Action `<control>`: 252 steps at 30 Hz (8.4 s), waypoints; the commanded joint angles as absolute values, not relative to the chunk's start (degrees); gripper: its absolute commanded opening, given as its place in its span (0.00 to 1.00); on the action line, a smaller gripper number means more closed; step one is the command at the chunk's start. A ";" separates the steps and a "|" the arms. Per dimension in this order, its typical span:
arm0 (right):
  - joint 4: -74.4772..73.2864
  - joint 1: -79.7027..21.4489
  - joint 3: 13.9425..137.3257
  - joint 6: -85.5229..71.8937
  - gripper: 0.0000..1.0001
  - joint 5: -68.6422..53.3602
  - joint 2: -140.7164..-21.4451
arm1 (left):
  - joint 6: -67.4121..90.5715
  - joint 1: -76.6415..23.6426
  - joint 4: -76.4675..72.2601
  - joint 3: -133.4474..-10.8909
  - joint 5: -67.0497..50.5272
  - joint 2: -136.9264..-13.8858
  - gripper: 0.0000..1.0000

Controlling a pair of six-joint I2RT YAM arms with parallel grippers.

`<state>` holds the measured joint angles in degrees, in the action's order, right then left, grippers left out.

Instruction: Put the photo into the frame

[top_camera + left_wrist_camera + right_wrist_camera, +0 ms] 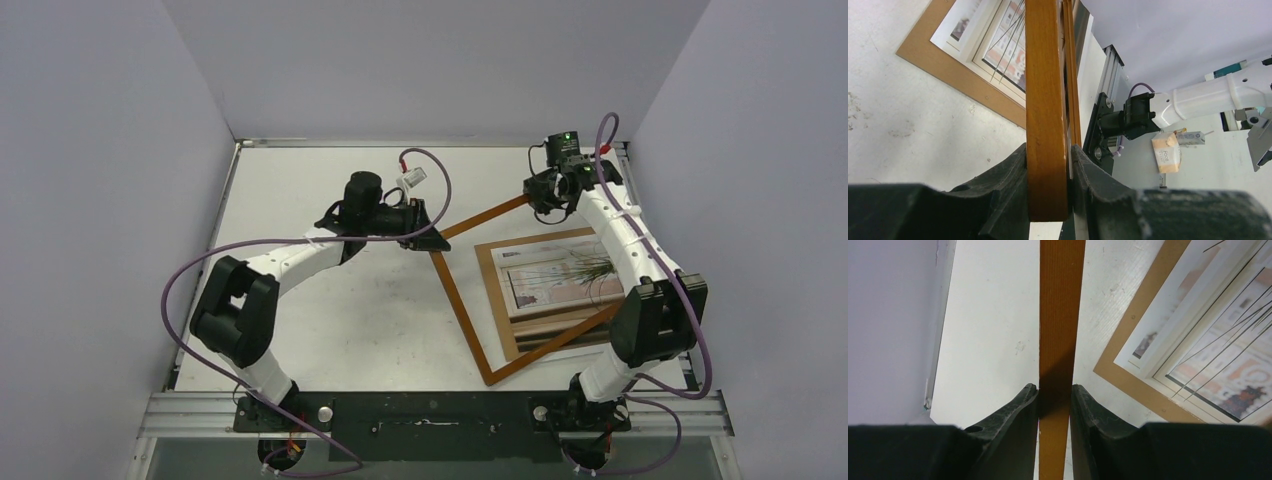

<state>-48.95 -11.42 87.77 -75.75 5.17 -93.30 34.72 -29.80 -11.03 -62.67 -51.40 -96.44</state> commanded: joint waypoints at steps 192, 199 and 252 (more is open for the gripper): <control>-19.28 -17.21 80.15 -45.74 0.62 -41.26 -115.63 | 15.71 -6.23 25.98 -84.73 -21.67 -127.84 0.55; -24.52 -17.83 85.23 -42.07 0.58 -41.24 -118.85 | 16.42 -6.29 35.17 -90.14 -8.91 -131.98 0.27; -44.77 -1.46 63.67 -46.26 0.72 7.77 -81.33 | 11.25 -8.54 41.60 -95.45 -14.54 -108.55 0.66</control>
